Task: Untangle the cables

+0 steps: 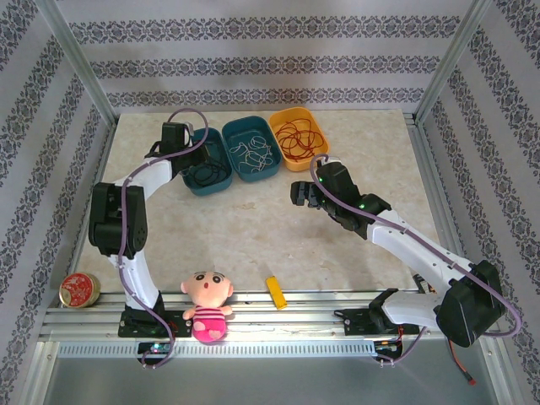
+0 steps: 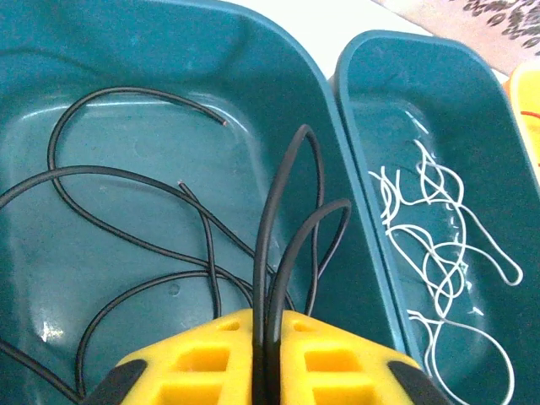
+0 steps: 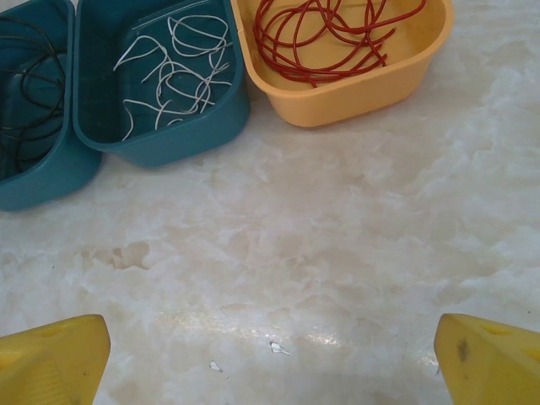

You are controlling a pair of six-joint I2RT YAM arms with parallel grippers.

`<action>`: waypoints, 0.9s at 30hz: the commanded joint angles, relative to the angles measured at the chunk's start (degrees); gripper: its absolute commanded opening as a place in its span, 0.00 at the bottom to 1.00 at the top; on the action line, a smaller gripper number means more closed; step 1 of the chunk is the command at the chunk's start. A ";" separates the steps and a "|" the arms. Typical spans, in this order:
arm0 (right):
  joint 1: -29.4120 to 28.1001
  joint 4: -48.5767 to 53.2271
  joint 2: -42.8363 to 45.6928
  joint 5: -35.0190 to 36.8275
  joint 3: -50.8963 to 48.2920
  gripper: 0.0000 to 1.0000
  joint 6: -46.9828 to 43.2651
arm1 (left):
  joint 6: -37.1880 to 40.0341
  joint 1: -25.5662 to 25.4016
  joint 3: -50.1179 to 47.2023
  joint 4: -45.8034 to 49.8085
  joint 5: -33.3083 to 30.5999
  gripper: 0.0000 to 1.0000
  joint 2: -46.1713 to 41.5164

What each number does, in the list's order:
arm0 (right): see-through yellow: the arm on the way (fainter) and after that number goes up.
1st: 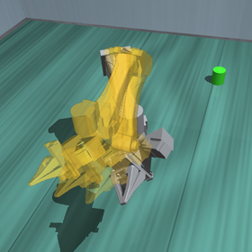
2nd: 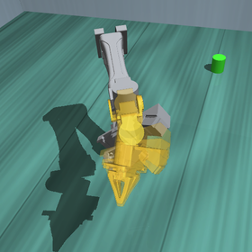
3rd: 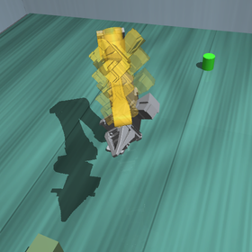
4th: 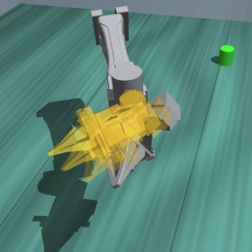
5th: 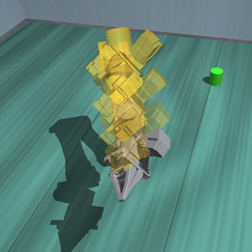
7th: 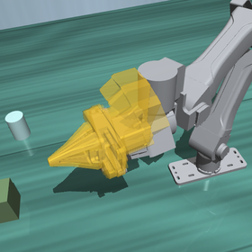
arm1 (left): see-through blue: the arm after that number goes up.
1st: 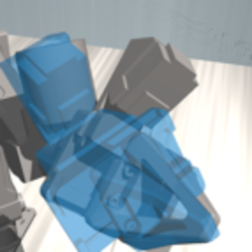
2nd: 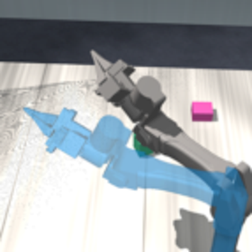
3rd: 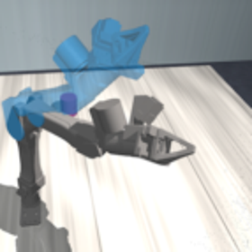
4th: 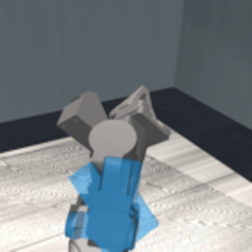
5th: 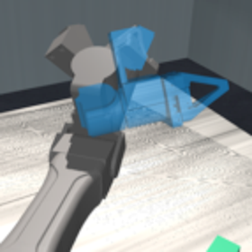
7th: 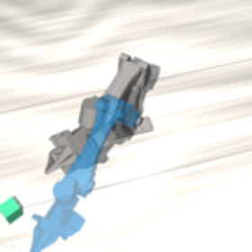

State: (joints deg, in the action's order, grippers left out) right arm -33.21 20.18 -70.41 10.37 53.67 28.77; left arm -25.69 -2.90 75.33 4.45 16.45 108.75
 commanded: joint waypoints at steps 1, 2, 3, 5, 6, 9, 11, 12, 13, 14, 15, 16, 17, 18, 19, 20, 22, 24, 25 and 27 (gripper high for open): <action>0.60 0.49 1.24 1.58 -0.09 0.98 0.91 | 1.64 0.58 1.99 2.89 0.53 0.16 2.00; 0.60 0.52 1.15 1.58 -0.17 0.98 0.96 | 1.86 0.53 2.14 3.33 0.31 0.18 2.27; 0.60 0.47 1.16 1.52 -0.25 0.98 1.09 | 2.15 0.53 2.39 3.70 0.06 0.21 2.42; 0.74 0.44 1.15 1.58 -0.48 0.98 1.11 | 2.95 0.53 2.82 4.92 -0.70 0.30 2.39; 0.69 0.42 1.23 1.60 -0.55 0.98 1.11 | 3.41 0.52 2.98 5.61 -1.08 0.34 2.16; 0.71 0.22 1.49 1.72 -0.82 0.98 1.20 | 4.38 0.55 3.24 6.75 -2.25 0.45 0.86; 0.85 0.08 1.76 1.77 -1.10 0.98 1.24 | 4.84 0.55 3.09 7.43 -3.30 0.52 -0.45; 0.78 -0.05 1.92 1.83 -1.05 0.98 1.28 | 5.02 0.52 3.03 7.74 -3.74 0.55 -1.10; 0.79 -0.11 2.03 1.86 -1.19 0.98 1.32 | 5.29 0.53 2.88 8.14 -4.43 0.59 -1.93; 0.86 -0.17 2.19 1.93 -1.28 0.98 1.29 | 5.54 0.53 2.70 8.48 -5.27 0.64 -2.84; 0.87 -0.18 2.42 2.02 -1.34 0.98 1.35 | 5.78 0.59 2.55 8.93 -5.87 0.69 -3.67; 0.87 -0.15 2.59 2.15 -1.52 0.98 1.28 | 6.08 0.52 2.40 9.46 -6.73 0.74 -4.62; 0.87 -0.18 2.74 2.24 -1.62 0.98 1.24 | 6.48 0.52 2.28 10.05 -7.43 0.79 -5.67; 0.87 -0.13 3.14 2.35 -1.81 0.98 1.23 | 6.82 0.53 2.07 10.65 -8.08 0.84 -6.60; 0.87 -0.27 3.53 2.59 -2.05 0.98 1.33 | 7.12 0.53 1.73 11.16 -8.67 0.89 -7.85; 0.94 -0.49 3.91 2.80 -2.42 0.98 1.31 | 7.43 0.57 1.20 11.44 -9.36 0.96 -9.23; 1.00 -0.80 4.69 3.45 -3.14 0.98 1.54 | 7.58 0.53 -0.25 11.55 -10.61 0.99 -12.16; 1.22 -1.10 5.46 3.73 -3.96 0.98 1.79 | 7.81 0.53 -2.11 11.64 -11.89 0.99 -15.50; 1.39 -1.27 5.79 3.70 -4.32 0.98 1.88 | 7.76 0.55 -3.37 11.64 -12.80 0.99 -17.11; 1.64 -1.65 6.49 3.76 -5.00 0.98 2.07 | 7.45 0.55 -5.97 11.53 -14.34 0.99 -21.05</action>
State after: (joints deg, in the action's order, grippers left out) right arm -32.32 19.84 -65.43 12.36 49.82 29.93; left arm -19.40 -2.87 72.23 13.63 5.82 91.50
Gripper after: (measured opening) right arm 0.983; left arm 0.993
